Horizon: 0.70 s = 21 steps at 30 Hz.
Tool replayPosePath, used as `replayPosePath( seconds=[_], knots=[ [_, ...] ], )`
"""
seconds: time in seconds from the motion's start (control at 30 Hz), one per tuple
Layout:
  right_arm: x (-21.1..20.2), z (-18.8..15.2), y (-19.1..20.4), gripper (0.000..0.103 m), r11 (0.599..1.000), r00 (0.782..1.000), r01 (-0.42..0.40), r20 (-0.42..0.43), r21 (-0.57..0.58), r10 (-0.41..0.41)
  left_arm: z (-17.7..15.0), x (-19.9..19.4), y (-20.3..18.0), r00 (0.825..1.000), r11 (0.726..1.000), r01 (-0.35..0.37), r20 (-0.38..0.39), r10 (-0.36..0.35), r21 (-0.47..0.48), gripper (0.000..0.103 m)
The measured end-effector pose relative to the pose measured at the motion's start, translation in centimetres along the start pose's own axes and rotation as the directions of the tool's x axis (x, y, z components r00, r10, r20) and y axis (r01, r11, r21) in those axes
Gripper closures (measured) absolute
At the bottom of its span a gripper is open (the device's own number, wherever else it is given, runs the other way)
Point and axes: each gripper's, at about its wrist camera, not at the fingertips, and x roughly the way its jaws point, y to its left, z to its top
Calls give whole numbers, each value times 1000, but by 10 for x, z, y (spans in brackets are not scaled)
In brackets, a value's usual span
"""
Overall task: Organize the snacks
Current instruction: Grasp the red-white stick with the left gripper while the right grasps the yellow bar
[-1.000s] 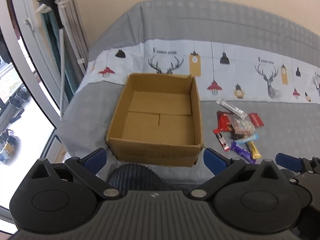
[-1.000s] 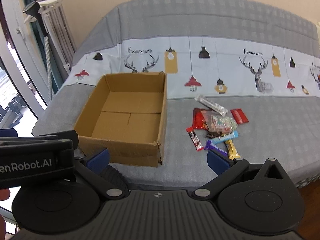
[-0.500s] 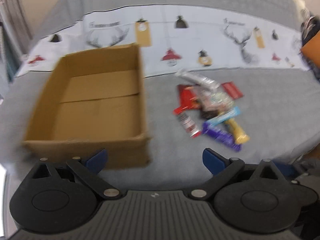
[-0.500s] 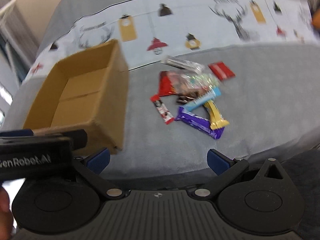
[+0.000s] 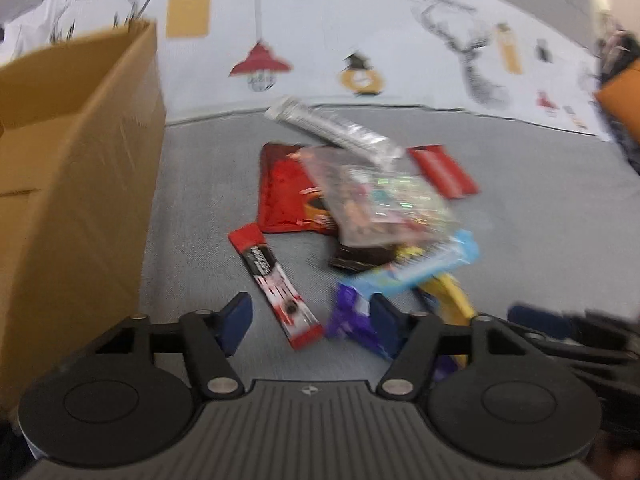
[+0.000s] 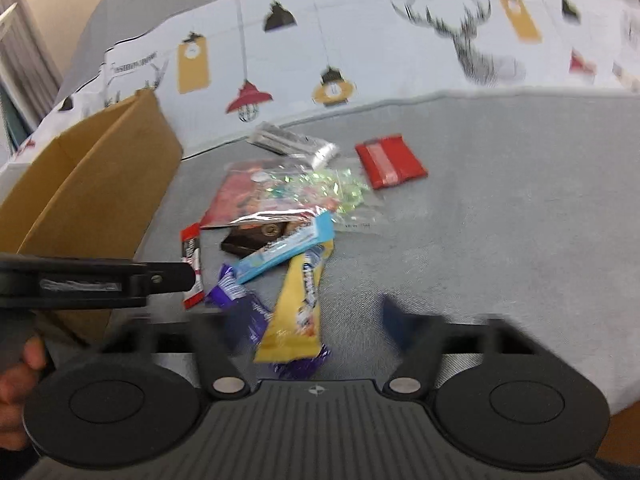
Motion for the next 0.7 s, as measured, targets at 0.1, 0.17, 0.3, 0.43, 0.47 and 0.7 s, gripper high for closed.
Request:
replayPosePath(
  seconds=[0.1, 0.17, 0.3, 0.43, 0.47, 0.7],
  knots=[
    [19, 5, -4, 57, 997, 997, -53, -45, 55, 56, 8, 30, 16, 1000, 994, -3, -19, 1, -105, 35],
    [26, 6, 4, 56, 996, 994, -83, -62, 20, 84, 11, 39, 20, 1000, 995, -12, 8, 13, -104, 35],
    [46, 4, 22, 58, 994, 993, -56, -107, -98, 46, 12, 46, 12, 997, 999, -53, 64, 52, 14, 59],
    [45, 7, 14, 86, 993, 996, 50, -71, -106, -58, 8, 30, 19, 998, 999, 48, 37, -47, -3, 86],
    [43, 7, 10, 86, 995, 996, 54, -68, -80, -60, 4, 25, 20, 998, 998, 55, 42, -55, 10, 86],
    [38, -3, 3, 83, 985, 991, 124, -41, -119, -130, -15, 22, 14, 999, 993, 39, 28, -43, 111, 82]
  ],
)
